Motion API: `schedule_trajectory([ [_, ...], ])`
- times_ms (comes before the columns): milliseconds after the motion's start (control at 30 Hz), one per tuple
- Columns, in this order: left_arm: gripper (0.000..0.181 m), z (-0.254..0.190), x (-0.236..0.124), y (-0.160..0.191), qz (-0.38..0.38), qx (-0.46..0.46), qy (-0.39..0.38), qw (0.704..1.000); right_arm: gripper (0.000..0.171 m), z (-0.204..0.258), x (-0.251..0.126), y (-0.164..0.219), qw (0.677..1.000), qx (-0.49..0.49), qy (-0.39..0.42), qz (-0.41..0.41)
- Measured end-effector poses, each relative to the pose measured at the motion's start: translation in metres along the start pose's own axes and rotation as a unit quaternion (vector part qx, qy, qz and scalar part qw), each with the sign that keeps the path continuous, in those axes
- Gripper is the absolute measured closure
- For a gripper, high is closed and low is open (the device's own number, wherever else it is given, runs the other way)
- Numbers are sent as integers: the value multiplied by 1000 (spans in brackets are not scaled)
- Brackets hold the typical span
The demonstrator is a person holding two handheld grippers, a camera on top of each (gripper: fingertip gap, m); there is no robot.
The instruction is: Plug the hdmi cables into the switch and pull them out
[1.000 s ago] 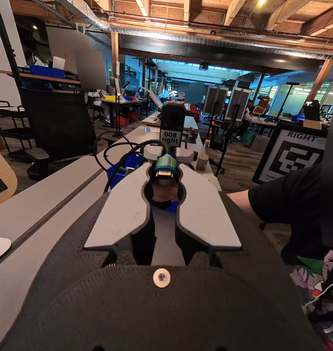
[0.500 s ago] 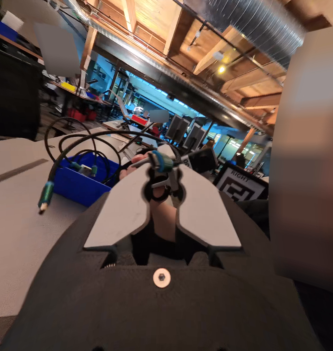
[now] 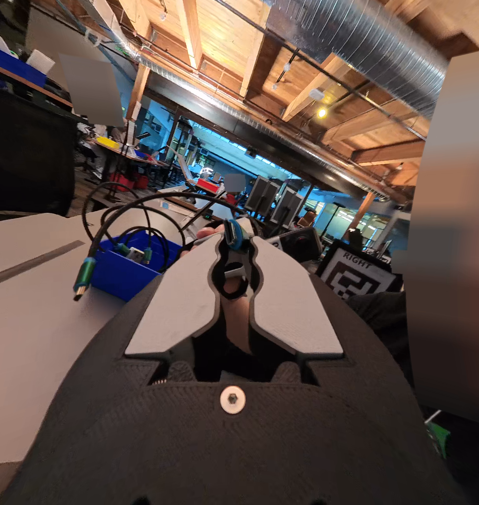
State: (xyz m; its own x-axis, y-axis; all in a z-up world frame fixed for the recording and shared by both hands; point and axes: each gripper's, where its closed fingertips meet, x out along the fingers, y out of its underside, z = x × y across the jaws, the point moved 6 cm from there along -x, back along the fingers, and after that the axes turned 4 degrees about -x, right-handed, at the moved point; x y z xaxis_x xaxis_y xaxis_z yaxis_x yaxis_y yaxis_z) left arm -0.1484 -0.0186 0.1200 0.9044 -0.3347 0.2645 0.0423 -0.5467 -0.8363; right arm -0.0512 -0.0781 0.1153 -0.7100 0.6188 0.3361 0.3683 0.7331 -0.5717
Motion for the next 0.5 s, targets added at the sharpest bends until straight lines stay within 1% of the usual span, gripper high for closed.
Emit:
schedule_trajectory([
  [100,168,-2,-1,-1,2,11,-9,1000,165,0,1,-1,1000,9,4,2],
  [500,168,1,-1,-1,7,-4,-13,1000,165,1,2,-1,1000,-1,11,10],
])
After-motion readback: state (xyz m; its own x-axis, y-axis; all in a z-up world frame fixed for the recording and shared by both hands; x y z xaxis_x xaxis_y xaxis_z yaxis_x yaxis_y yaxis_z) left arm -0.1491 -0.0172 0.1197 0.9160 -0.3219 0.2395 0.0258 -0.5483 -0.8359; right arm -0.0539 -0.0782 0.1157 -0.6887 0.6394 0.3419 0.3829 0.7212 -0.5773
